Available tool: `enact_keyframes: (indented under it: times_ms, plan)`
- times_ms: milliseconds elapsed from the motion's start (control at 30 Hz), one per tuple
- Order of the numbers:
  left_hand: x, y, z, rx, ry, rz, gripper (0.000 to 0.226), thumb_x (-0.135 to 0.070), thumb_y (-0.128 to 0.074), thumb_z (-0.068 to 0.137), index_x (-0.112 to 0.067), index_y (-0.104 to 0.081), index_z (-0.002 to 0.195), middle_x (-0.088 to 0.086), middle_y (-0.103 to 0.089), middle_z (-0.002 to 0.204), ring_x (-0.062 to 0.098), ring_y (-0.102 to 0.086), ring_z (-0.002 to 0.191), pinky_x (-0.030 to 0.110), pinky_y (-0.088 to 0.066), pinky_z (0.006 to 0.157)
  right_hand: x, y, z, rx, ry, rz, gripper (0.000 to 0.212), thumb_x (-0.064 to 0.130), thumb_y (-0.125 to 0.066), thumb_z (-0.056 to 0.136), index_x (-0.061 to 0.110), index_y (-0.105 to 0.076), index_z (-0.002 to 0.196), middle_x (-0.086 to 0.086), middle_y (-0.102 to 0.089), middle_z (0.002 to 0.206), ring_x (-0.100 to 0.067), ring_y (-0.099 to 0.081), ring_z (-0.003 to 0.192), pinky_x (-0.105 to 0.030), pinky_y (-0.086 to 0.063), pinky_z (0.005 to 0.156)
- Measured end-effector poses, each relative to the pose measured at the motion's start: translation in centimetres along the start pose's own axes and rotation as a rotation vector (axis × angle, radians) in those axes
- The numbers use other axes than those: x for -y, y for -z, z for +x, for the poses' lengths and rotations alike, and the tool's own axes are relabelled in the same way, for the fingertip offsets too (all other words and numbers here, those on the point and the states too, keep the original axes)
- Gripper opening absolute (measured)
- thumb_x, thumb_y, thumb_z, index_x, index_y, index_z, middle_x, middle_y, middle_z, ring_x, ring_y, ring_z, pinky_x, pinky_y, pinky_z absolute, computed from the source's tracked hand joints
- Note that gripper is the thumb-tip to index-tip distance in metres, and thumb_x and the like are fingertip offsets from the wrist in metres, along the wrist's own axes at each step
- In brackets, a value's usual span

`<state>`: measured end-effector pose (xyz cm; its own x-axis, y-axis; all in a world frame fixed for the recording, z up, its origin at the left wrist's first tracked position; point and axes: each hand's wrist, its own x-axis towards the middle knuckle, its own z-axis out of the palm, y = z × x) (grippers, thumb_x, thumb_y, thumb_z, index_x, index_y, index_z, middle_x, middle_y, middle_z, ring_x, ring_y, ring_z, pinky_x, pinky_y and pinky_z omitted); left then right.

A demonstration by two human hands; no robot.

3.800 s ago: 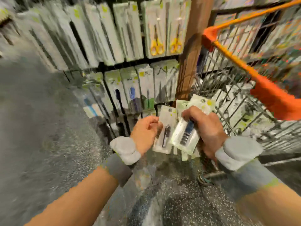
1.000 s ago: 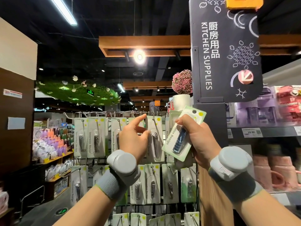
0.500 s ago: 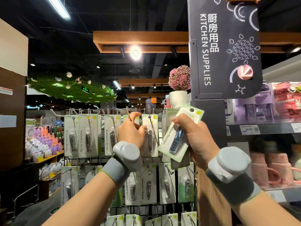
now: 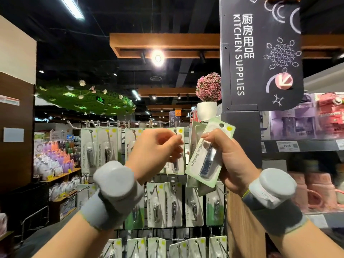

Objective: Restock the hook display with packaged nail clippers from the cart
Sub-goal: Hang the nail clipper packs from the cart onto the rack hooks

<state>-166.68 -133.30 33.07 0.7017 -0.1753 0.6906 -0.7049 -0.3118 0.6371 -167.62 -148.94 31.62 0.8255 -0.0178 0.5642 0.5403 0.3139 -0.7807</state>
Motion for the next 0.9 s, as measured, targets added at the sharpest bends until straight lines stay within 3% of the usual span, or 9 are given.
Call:
enact_keyframes:
  times_ms: [67,133,267,433,533,600,667,733,900]
  plan:
    - [-0.6,-0.2,-0.9,0.164,0.084,-0.155,0.025,-0.023,-0.052,0.094,-0.003,-0.067,0.089,0.005,-0.071,0.079,0.011,-0.066,0.068,0.022,-0.054,0.061,-0.1,-0.3,-0.1,0.040,-0.011,0.027,0.012,0.021,-0.062,0.066,0.014,-0.055,0.073,-0.006,-0.049,0.065,-0.019,-0.050,0.062,-0.026,-0.047,0.059]
    - [-0.7,-0.4,-1.4,0.211,0.101,-0.220,0.024,-0.023,-0.053,0.093,-0.002,-0.065,0.091,0.001,-0.070,0.077,0.008,-0.064,0.065,0.018,-0.050,0.057,-0.1,-0.6,-0.3,0.048,-0.028,0.044,0.012,0.022,-0.061,0.065,0.014,-0.055,0.071,-0.012,-0.046,0.074,-0.025,-0.048,0.071,-0.032,-0.047,0.065]
    - [-0.9,-0.7,-1.8,0.135,0.052,-0.181,0.018,-0.018,-0.057,0.091,-0.002,-0.064,0.090,0.009,-0.071,0.079,0.008,-0.062,0.060,0.016,-0.047,0.051,0.1,-0.9,-0.6,0.011,-0.036,0.079,0.017,0.011,-0.057,0.084,0.014,-0.056,0.067,-0.005,-0.049,0.061,-0.019,-0.050,0.060,-0.030,-0.047,0.061]
    - [-0.6,-1.1,-1.8,-0.016,-0.017,-0.065,0.012,-0.016,-0.064,0.088,-0.006,-0.066,0.082,0.010,-0.070,0.074,0.013,-0.060,0.057,0.021,-0.045,0.046,0.3,-1.1,-0.9,-0.011,-0.054,0.125,0.018,0.011,-0.055,0.086,0.014,-0.056,0.069,0.000,-0.051,0.055,-0.013,-0.053,0.053,-0.028,-0.048,0.058]
    - [-1.0,-0.8,-2.0,-0.093,0.017,-0.202,0.008,-0.006,-0.062,0.088,-0.002,-0.067,0.083,0.012,-0.070,0.071,0.014,-0.061,0.052,0.022,-0.048,0.044,0.8,-1.1,-1.0,0.020,-0.109,0.229,0.008,0.019,-0.061,0.083,0.014,-0.062,0.077,-0.015,-0.063,0.080,-0.026,-0.059,0.076,-0.043,-0.052,0.084]
    - [-1.4,-0.5,-2.3,-0.117,0.043,-0.324,0.008,-0.002,-0.061,0.087,0.000,-0.068,0.085,0.008,-0.070,0.068,0.012,-0.061,0.048,0.020,-0.046,0.042,1.5,-1.1,-1.1,0.055,-0.126,0.284,0.014,0.023,-0.064,0.077,0.014,-0.062,0.088,-0.022,-0.062,0.102,-0.032,-0.057,0.094,-0.054,-0.042,0.100]
    - [-1.8,-0.2,-2.7,-0.122,0.048,-0.399,0.008,-0.001,-0.061,0.087,0.000,-0.069,0.086,0.006,-0.071,0.069,0.011,-0.061,0.047,0.018,-0.044,0.040,2.1,-1.1,-1.3,0.104,-0.111,0.321,0.020,0.022,-0.063,0.073,0.016,-0.060,0.091,-0.016,-0.059,0.100,-0.030,-0.059,0.094,-0.051,-0.044,0.099]
    - [-2.1,0.1,-3.0,-0.137,0.058,-0.438,0.007,-0.002,-0.062,0.086,-0.002,-0.070,0.087,0.006,-0.072,0.071,0.012,-0.061,0.049,0.019,-0.046,0.041,2.7,-1.2,-1.7,0.145,-0.073,0.333,0.022,0.022,-0.060,0.068,0.015,-0.060,0.089,-0.011,-0.066,0.090,-0.025,-0.065,0.084,-0.043,-0.053,0.086]
    - [-1.8,1.3,-3.0,-0.195,0.058,-0.443,0.008,-0.005,-0.064,0.085,-0.007,-0.069,0.080,0.001,-0.070,0.065,0.009,-0.058,0.048,0.020,-0.048,0.043,3.8,0.2,-1.3,0.069,-0.006,0.276,0.024,0.023,-0.059,0.065,0.013,-0.057,0.087,-0.015,-0.069,0.112,-0.032,-0.066,0.102,-0.048,-0.053,0.087]
